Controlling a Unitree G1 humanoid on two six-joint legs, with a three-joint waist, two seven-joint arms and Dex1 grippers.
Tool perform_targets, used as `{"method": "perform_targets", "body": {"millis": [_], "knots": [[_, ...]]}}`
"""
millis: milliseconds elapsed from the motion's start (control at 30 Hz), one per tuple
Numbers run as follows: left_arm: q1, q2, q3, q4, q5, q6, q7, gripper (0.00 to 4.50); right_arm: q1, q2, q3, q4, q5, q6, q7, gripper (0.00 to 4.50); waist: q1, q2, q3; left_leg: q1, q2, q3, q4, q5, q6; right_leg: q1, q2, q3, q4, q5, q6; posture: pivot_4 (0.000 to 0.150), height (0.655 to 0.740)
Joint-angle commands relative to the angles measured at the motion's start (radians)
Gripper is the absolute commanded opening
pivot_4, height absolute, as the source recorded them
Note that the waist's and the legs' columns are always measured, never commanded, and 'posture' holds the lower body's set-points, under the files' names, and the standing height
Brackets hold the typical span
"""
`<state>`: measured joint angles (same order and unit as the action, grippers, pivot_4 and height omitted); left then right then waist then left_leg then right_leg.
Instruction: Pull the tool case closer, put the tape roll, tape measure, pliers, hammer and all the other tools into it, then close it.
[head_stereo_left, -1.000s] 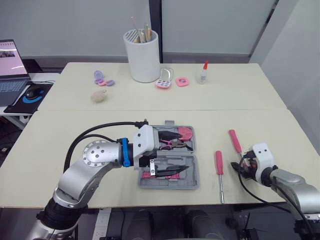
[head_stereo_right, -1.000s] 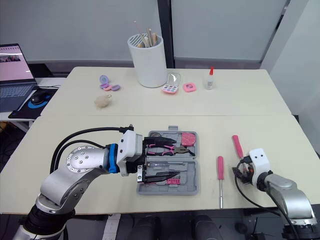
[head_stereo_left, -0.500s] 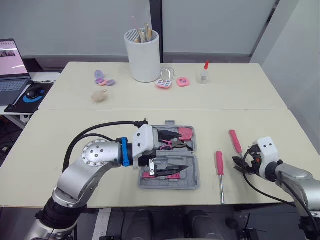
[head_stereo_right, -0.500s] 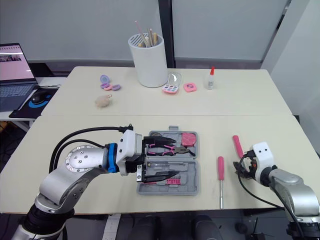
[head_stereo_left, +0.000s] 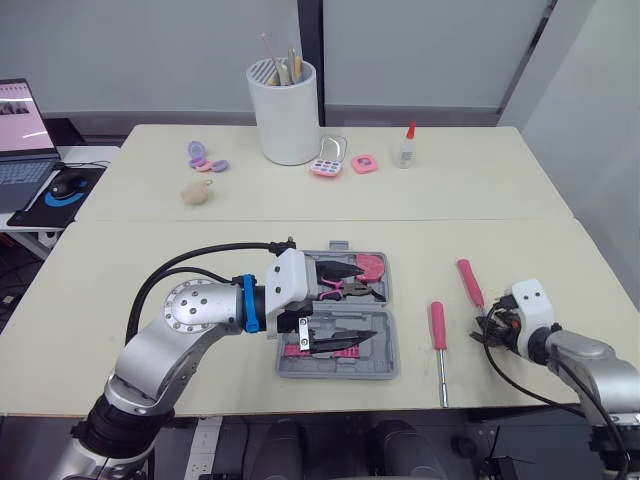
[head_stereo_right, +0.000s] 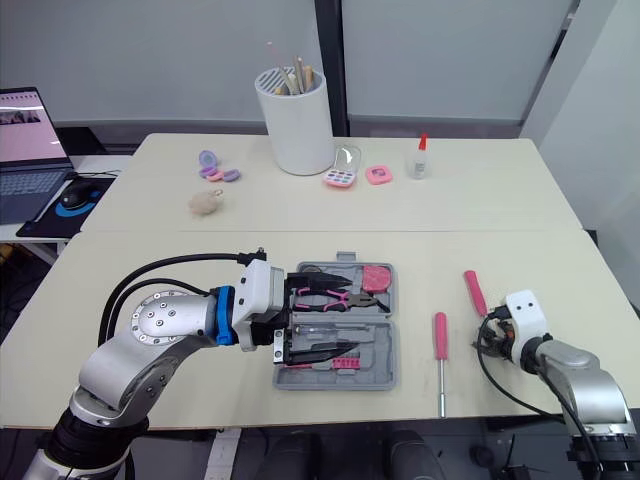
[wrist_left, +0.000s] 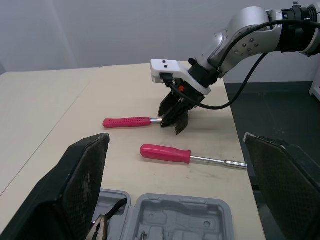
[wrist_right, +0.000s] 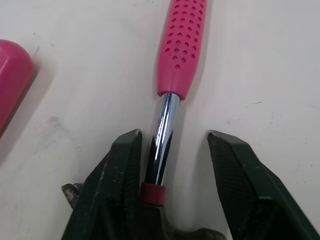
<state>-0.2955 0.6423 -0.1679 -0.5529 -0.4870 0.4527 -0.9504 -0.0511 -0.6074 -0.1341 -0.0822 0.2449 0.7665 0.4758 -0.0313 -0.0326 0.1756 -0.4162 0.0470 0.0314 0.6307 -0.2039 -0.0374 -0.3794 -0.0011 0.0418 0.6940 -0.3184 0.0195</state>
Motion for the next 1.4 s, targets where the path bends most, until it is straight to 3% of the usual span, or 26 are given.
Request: {"method": "perform_targets", "body": {"millis": [33, 233, 467, 567, 667, 833, 1100, 1400], "knots": [[0.000, 0.004, 0.013, -0.041, -0.009, -0.004, 0.006, 4.50, 0.020, -0.003, 0.013, -0.015, -0.011, -0.011, 0.009, 1.23, 0.000, 0.000, 0.000, 0.000, 0.000, 0.000, 0.000, 0.000, 0.000, 0.000, 0.000, 0.000, 0.000, 0.000, 0.000, 0.150, 0.7400], [0.002, 0.003, 0.013, -0.035, -0.003, -0.016, 0.003, 4.50, 0.042, -0.008, 0.013, -0.039, -0.024, -0.051, 0.008, 0.20, 0.000, 0.000, 0.000, 0.000, 0.000, 0.000, 0.000, 0.000, 0.000, 0.000, 0.000, 0.000, 0.000, 0.000, 0.000, 0.150, 0.7400], [0.004, 0.001, 0.039, -0.005, 0.018, -0.078, -0.002, 4.50, 0.038, -0.044, -0.014, -0.103, -0.034, -0.080, 0.022, 0.20, 0.001, 0.000, 0.000, 0.000, 0.000, 0.000, 0.000, 0.000, 0.000, 0.000, 0.000, 0.000, 0.000, 0.000, 0.000, 0.150, 0.7400], [0.014, -0.002, 0.103, 0.044, 0.005, -0.159, -0.024, 4.50, 0.030, -0.148, 0.056, -0.171, -0.068, -0.122, 0.124, 0.20, -0.001, 0.001, 0.000, 0.000, 0.000, 0.001, 0.000, 0.000, 0.000, -0.001, 0.000, 0.001, 0.000, 0.000, 0.000, 0.150, 0.7400], [0.058, 0.051, 0.180, 0.083, -0.032, -0.190, -0.097, 4.50, -0.018, -0.266, 0.136, -0.269, -0.076, -0.144, 0.251, 0.20, -0.007, 0.001, 0.001, 0.000, 0.000, 0.001, 0.000, 0.000, 0.000, -0.001, 0.000, 0.001, 0.001, 0.000, 0.000, 0.150, 0.7400], [0.123, 0.205, 0.270, 0.102, -0.139, -0.112, -0.247, 4.50, -0.183, -0.317, 0.262, -0.401, -0.010, -0.003, 0.385, 0.20, -0.011, 0.001, 0.001, 0.000, 0.002, 0.000, -0.001, 0.000, 0.000, -0.002, 0.003, 0.000, 0.001, -0.001, 0.000, 0.150, 0.7400], [0.235, 0.303, 0.390, 0.148, -0.136, -0.184, -0.381, 4.50, -0.420, -0.288, 0.559, -0.498, -0.093, 0.095, 0.442, 0.20, 0.001, 0.000, 0.002, -0.003, 0.001, 0.001, 0.000, 0.000, 0.000, -0.005, -0.002, 0.000, 0.001, 0.000, -0.001, 0.150, 0.7400], [0.367, 0.356, 0.509, 0.162, -0.124, -0.211, -0.462, 4.50, -0.598, -0.167, 0.787, -0.439, -0.209, 0.151, 0.446, 0.20, -0.001, -0.001, 0.002, -0.005, 0.003, 0.001, 0.000, 0.000, 0.000, -0.008, -0.002, -0.001, 0.003, 0.000, -0.001, 0.150, 0.7400]]}}
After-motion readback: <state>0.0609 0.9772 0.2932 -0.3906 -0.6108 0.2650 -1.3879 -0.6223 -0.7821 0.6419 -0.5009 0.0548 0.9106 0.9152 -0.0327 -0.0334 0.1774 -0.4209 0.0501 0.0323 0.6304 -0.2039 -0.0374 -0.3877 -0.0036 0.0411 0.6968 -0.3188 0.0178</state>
